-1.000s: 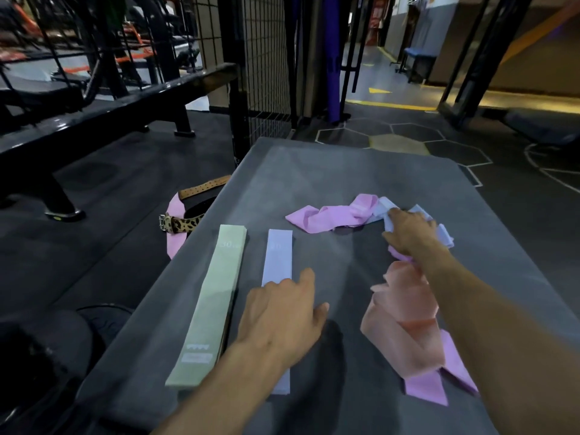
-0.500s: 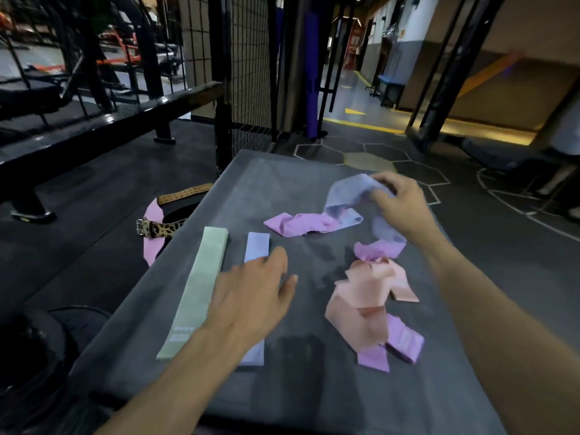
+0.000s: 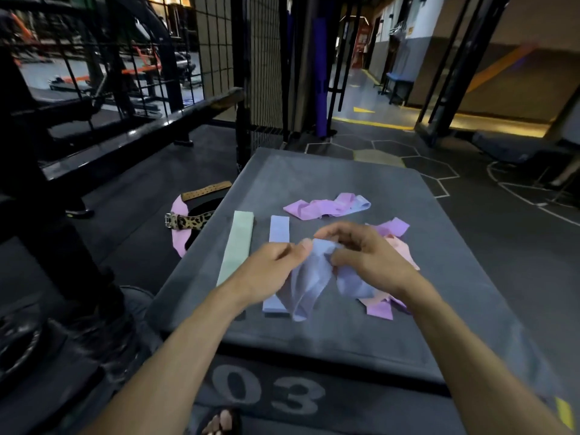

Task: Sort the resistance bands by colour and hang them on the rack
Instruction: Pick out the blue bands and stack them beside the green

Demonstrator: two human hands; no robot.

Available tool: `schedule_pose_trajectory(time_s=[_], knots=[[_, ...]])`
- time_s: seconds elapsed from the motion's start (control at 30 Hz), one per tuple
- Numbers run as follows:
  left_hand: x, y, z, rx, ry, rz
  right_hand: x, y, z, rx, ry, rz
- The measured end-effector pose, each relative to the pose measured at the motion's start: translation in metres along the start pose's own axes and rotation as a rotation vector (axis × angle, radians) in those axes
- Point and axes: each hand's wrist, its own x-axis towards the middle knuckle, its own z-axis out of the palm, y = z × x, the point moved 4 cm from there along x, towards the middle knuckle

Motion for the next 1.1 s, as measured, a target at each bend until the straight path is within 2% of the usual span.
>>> schedule_pose_trajectory(time_s=[0.17, 0.27, 0.37, 0.47, 0.53, 0.63, 0.7, 0.83, 0.9, 1.0, 1.1], knots=[[-0.011, 0.004, 0.015, -0.155, -0.022, -0.004, -0.011, 0.003, 0.013, 0.082, -0.048, 0.070], [-0.012, 0.009, 0.006, -0.212, 0.031, 0.032, -0.010, 0.013, -0.003, 0.182, 0.038, 0.166], [-0.014, 0.016, -0.003, -0.285, -0.012, 0.092, -0.010, 0.041, -0.010, 0.245, 0.157, 0.391], [-0.014, 0.020, -0.006, -0.401, -0.093, 0.124, -0.014, 0.065, 0.012, 0.309, 0.083, 0.616], [-0.014, 0.021, -0.008, -0.450, -0.112, 0.131, -0.016, 0.065, 0.029, 0.445, 0.020, 0.683], [-0.013, 0.022, -0.009, -0.463, -0.113, 0.163, -0.009, 0.052, 0.035, 0.597, -0.011, 0.601], [-0.013, 0.023, -0.010, -0.440, -0.104, 0.175, -0.004, 0.045, 0.028, 0.634, 0.057, 0.530], [-0.012, 0.016, -0.017, -0.345, -0.105, 0.135, 0.001, 0.047, 0.009, 0.536, 0.231, 0.434], [-0.011, 0.008, -0.018, -0.242, -0.130, 0.089, 0.002, 0.050, -0.002, 0.510, 0.331, 0.407], [-0.010, -0.009, -0.017, 0.043, -0.147, 0.011, 0.006, 0.044, -0.017, 0.433, 0.472, 0.327], [-0.012, -0.020, -0.008, 0.197, -0.257, -0.028, 0.010, 0.024, -0.025, 0.345, 0.565, 0.173]])
